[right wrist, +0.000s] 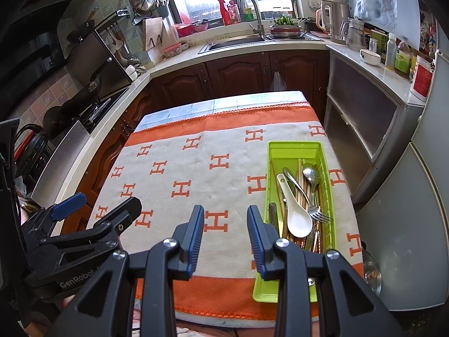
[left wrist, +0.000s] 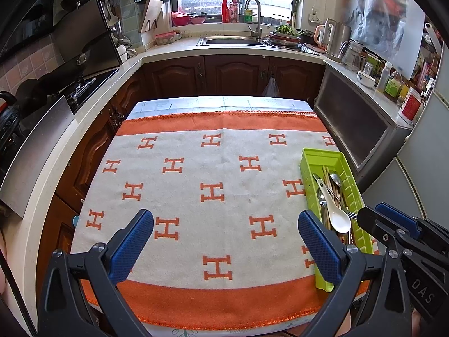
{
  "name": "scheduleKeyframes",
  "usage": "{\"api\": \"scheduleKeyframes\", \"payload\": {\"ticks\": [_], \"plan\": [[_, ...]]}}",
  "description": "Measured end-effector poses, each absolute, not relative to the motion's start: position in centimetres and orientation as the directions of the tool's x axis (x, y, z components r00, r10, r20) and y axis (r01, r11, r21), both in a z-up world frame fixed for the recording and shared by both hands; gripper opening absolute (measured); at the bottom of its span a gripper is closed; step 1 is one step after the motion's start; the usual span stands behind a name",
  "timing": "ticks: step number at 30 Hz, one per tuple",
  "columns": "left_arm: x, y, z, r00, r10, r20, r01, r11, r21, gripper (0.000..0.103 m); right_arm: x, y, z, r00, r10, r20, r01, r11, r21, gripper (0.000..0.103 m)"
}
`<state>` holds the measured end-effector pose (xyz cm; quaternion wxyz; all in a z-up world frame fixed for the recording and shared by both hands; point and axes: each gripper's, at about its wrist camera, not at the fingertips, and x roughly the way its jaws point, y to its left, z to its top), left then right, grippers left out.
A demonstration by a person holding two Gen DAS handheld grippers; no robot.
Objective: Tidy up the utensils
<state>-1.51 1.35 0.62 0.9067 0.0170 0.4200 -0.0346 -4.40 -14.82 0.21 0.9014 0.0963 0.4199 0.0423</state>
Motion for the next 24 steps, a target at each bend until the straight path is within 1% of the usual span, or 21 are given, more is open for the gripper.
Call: {"api": "scheduleKeyframes", "payload": {"ticks": [24], "plan": [[-1.69,1.32,0.38,0.642,-0.053,-0.765,0.079,0.997,-0.002,0.102,-4.69,-14.36,-0.14,0.636,0.159,-0.755,0.003,0.978,0.209,0.032]]}}
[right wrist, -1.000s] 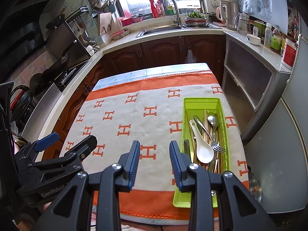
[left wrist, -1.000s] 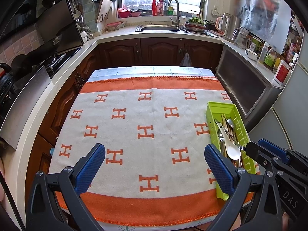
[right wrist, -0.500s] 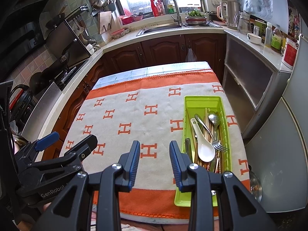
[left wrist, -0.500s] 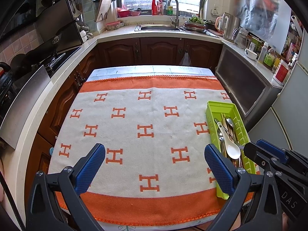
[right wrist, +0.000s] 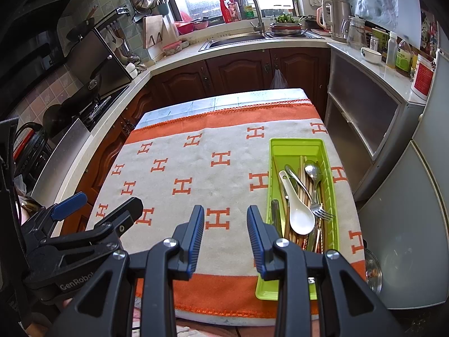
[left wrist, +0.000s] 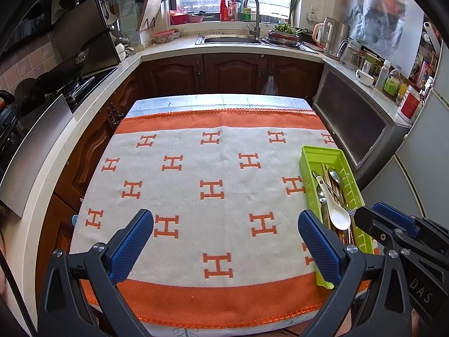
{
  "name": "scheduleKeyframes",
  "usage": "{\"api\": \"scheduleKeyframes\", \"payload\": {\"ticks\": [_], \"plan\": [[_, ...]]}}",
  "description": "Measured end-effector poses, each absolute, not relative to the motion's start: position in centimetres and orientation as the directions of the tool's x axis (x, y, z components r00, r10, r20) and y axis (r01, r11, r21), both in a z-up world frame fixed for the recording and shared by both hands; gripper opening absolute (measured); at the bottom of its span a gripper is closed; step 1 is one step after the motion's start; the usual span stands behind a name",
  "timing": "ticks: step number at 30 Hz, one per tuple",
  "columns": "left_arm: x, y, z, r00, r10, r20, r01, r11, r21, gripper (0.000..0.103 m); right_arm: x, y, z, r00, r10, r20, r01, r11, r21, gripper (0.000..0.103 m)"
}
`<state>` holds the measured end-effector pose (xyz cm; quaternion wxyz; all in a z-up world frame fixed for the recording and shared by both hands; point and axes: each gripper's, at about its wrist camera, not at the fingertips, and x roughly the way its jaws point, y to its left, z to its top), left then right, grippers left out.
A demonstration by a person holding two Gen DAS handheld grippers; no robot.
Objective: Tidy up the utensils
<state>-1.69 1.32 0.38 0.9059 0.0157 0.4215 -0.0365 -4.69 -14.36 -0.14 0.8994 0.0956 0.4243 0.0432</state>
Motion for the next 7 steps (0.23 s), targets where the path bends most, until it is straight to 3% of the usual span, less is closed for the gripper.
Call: {"api": "scheduleKeyframes", "payload": {"ticks": [7], "plan": [[-1.74,1.36,0.18,0.637,-0.059,-0.769,0.085,0.996,-0.007,0.102,-4.64,-14.38,-0.10,0.635,0.157,-0.757,0.005,0.978,0.207,0.032]]}}
